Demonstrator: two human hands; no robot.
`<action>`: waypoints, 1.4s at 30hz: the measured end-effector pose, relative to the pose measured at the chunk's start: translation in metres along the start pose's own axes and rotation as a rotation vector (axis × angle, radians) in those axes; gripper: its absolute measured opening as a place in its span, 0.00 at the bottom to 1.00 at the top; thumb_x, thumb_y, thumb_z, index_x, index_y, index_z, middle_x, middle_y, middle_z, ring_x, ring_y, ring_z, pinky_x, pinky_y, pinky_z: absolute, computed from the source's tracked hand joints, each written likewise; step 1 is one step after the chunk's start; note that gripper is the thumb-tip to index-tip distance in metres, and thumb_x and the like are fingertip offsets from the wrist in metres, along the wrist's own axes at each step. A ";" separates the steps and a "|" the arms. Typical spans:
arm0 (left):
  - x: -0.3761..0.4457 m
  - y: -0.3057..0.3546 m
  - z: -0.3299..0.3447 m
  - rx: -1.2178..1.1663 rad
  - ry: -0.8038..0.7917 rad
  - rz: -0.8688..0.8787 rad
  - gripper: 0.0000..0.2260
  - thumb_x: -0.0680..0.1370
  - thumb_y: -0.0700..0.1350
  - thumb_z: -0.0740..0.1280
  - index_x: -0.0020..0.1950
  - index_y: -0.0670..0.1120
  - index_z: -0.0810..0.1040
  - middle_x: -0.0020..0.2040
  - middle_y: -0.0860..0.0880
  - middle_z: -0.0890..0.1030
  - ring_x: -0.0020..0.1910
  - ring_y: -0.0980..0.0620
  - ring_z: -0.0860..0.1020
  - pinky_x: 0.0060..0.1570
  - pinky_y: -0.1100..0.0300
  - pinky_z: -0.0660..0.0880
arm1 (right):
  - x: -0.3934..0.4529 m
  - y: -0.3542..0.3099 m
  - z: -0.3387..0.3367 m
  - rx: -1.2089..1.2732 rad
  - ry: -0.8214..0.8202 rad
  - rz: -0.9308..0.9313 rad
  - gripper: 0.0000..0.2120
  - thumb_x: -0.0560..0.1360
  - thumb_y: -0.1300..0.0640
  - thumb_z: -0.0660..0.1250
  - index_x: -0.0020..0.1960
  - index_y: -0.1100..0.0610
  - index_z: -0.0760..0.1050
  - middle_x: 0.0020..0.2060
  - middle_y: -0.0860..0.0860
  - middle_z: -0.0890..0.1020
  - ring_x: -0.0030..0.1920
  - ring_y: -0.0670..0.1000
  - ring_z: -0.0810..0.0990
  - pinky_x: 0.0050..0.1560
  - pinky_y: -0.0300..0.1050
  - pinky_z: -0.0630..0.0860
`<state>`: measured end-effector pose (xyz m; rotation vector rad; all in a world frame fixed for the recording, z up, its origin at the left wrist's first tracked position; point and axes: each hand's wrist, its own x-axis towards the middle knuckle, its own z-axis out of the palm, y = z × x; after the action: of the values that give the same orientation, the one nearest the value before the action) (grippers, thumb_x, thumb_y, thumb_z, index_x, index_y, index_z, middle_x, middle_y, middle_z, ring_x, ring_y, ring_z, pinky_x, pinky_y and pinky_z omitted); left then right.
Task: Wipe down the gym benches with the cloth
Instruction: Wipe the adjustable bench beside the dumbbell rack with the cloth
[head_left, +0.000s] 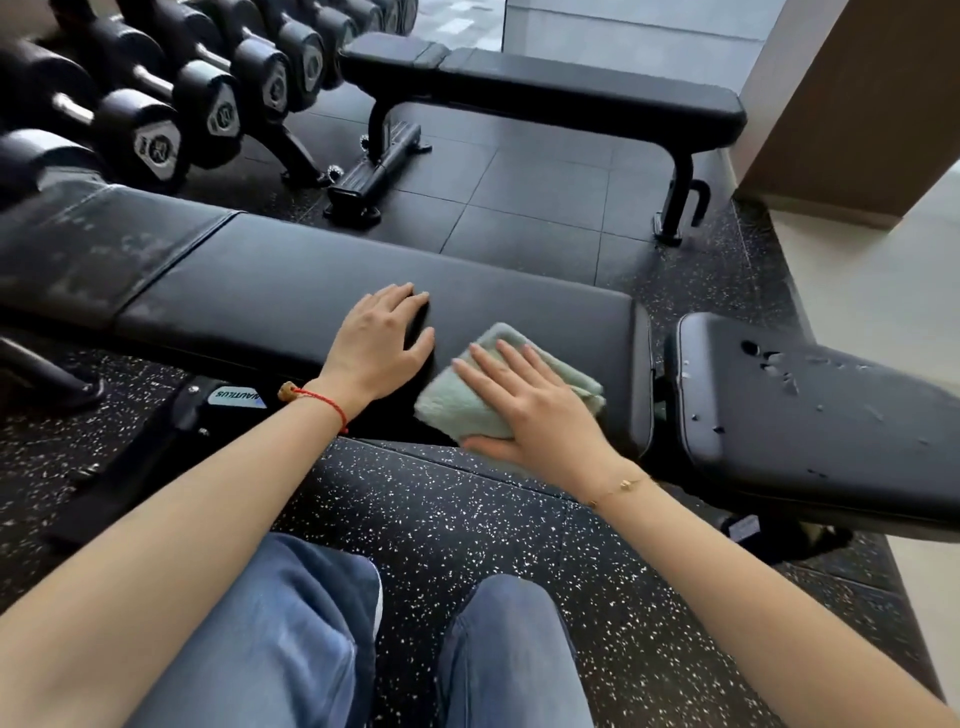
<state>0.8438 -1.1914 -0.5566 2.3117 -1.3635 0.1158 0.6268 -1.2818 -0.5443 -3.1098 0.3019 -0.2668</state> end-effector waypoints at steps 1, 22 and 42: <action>0.000 -0.004 -0.002 0.017 0.012 -0.001 0.23 0.78 0.50 0.63 0.73 0.46 0.70 0.74 0.44 0.69 0.74 0.46 0.64 0.76 0.49 0.56 | 0.012 -0.007 0.003 0.000 -0.019 -0.005 0.37 0.76 0.35 0.61 0.79 0.50 0.55 0.78 0.50 0.58 0.79 0.55 0.54 0.78 0.52 0.47; -0.007 -0.042 -0.008 0.005 0.054 -0.116 0.22 0.79 0.50 0.62 0.73 0.48 0.70 0.75 0.45 0.68 0.75 0.46 0.63 0.76 0.50 0.53 | -0.028 0.006 0.003 0.045 0.091 0.003 0.37 0.76 0.36 0.63 0.78 0.52 0.58 0.77 0.51 0.61 0.78 0.51 0.57 0.77 0.52 0.55; -0.007 -0.042 -0.005 0.027 0.056 -0.124 0.22 0.79 0.51 0.61 0.73 0.48 0.69 0.75 0.46 0.68 0.75 0.46 0.62 0.76 0.48 0.54 | -0.035 0.088 -0.012 0.300 0.043 0.395 0.30 0.79 0.40 0.59 0.77 0.53 0.61 0.77 0.51 0.61 0.78 0.51 0.53 0.78 0.50 0.48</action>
<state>0.8763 -1.1664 -0.5684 2.3896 -1.1953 0.1595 0.5739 -1.3613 -0.5406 -2.6790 0.7821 -0.3348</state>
